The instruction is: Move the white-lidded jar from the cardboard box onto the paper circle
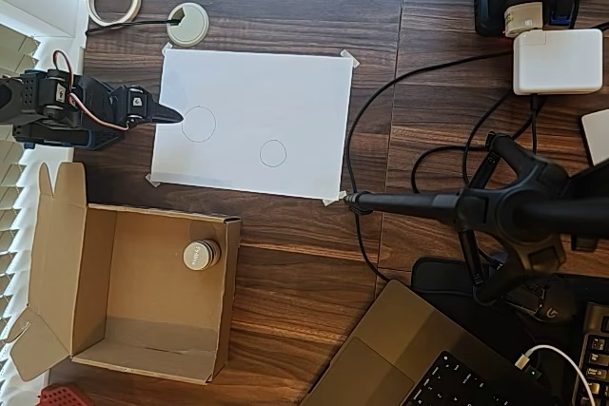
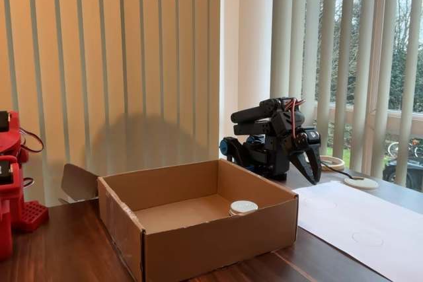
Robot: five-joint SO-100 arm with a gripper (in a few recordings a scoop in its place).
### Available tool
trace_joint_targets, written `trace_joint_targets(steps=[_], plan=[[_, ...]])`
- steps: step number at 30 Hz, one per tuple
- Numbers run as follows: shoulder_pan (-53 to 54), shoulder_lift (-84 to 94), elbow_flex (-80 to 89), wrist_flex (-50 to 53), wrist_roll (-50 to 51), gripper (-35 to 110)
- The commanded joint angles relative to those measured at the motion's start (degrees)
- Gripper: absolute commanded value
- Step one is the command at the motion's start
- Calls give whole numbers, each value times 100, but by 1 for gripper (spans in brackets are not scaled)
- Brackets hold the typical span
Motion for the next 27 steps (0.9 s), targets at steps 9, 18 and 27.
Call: trace_joint_targets(steps=[9, 18, 27], plan=[[-53, 360, -149, 35, -53, 0], [-53, 360, -149, 35, -53, 0], [-633, 360, -141, 35, -712, 0]])
